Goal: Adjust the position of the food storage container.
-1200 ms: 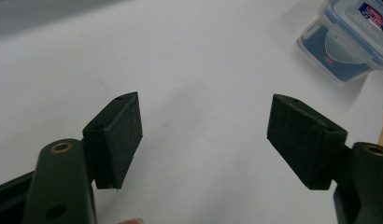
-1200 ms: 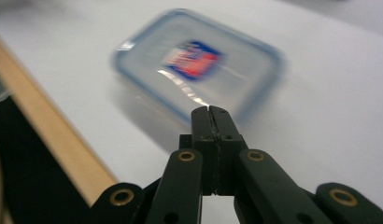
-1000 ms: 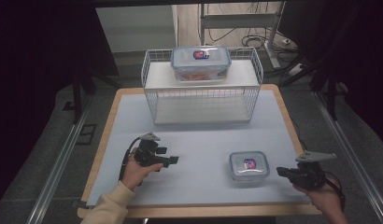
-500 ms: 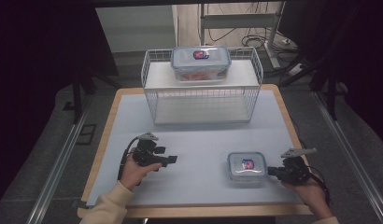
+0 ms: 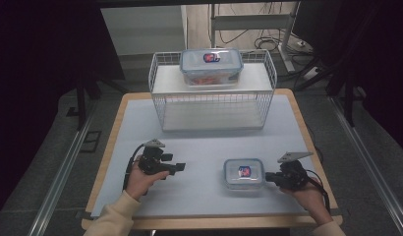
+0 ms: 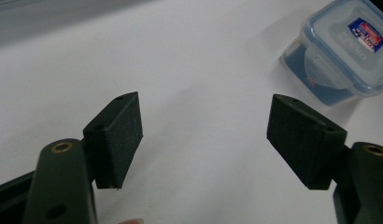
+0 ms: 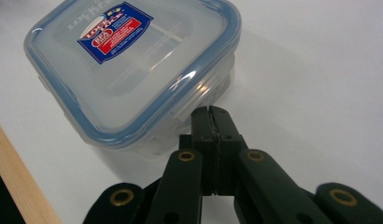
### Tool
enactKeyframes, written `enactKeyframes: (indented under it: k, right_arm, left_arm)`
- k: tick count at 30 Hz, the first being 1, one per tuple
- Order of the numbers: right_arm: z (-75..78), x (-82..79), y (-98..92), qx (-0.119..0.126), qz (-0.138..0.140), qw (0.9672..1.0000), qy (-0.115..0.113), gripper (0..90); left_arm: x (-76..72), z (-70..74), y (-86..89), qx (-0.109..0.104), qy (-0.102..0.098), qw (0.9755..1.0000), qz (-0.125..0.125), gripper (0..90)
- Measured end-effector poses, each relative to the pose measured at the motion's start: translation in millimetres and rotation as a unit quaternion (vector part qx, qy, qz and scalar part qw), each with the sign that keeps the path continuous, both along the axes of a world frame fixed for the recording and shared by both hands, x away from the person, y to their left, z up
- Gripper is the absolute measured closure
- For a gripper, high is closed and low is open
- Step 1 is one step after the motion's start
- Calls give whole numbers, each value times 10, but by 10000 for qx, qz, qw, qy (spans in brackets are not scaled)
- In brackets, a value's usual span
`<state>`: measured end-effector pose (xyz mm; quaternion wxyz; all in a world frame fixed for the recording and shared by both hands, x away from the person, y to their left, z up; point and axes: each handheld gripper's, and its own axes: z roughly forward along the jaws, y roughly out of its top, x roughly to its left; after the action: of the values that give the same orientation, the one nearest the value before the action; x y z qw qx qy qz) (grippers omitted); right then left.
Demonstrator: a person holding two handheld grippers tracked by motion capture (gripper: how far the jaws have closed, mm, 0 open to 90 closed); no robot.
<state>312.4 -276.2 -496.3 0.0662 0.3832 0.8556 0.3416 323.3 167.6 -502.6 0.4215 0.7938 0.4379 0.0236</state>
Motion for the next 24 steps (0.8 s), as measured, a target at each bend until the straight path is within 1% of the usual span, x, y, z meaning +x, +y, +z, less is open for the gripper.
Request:
enactKeyframes:
  k: [5, 13, 16, 19, 21, 24]
  right_arm:
    - [5, 32, 183, -2, 136, 9999, 4, 898]
    - [-71, 80, 534, -18, 388, 9992, 56, 898]
    - [-72, 103, 675, -81, 493, 9987, 30, 898]
    - [-63, 123, 807, -48, 599, 9982, 0, 898]
    - [-68, 144, 879, -44, 651, 9979, -7, 898]
    - [-95, 164, 937, -84, 644, 9979, -7, 898]
  left_arm:
    - [-3, 9, 27, -6, -12, 10000, 22, 263]
    - [-16, -5, 76, -47, 11, 9999, 94, 265]
    - [-15, -3, 77, -55, 10, 9999, 100, 265]
    - [-19, 0, 78, -52, 2, 9999, 98, 265]
    - [-18, 4, 88, -65, -1, 9999, 112, 265]
    - [-16, 7, 99, -79, -6, 9999, 129, 265]
